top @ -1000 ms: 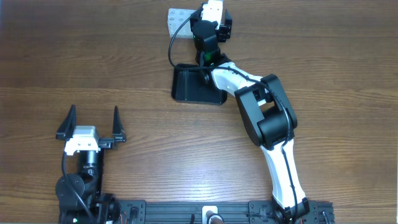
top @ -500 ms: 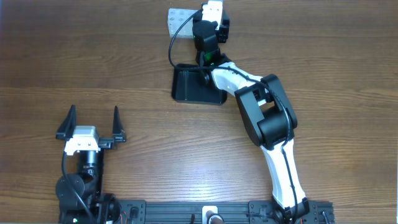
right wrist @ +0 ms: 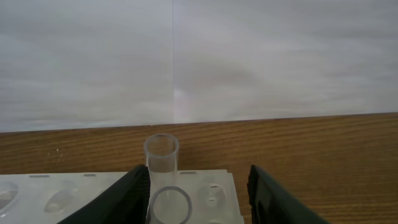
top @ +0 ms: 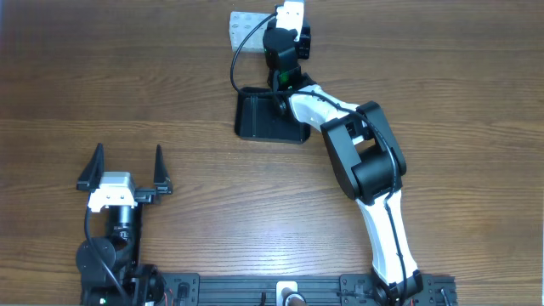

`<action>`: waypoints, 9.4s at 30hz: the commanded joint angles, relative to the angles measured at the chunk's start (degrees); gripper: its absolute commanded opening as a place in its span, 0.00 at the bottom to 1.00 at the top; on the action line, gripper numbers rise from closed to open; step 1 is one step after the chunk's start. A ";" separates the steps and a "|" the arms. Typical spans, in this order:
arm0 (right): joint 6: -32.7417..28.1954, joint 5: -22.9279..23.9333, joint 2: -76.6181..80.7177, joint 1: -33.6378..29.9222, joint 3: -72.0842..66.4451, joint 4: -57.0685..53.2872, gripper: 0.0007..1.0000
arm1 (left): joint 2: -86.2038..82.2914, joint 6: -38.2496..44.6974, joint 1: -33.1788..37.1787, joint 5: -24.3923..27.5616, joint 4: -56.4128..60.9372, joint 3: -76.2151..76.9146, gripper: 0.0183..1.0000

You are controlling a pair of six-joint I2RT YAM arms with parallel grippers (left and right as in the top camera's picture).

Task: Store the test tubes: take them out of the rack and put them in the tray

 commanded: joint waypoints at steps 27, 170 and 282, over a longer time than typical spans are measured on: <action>-0.28 -0.42 0.90 0.92 1.18 1.03 0.23 | -0.42 0.81 0.28 0.61 0.24 -0.15 1.00; 15.04 -11.67 -31.43 7.98 -9.66 -44.70 0.38 | -0.42 0.81 0.28 0.61 0.24 -0.15 1.00; 4.92 -4.94 6.08 -1.18 22.49 -31.15 0.21 | -0.42 0.81 0.28 0.61 0.24 -0.15 1.00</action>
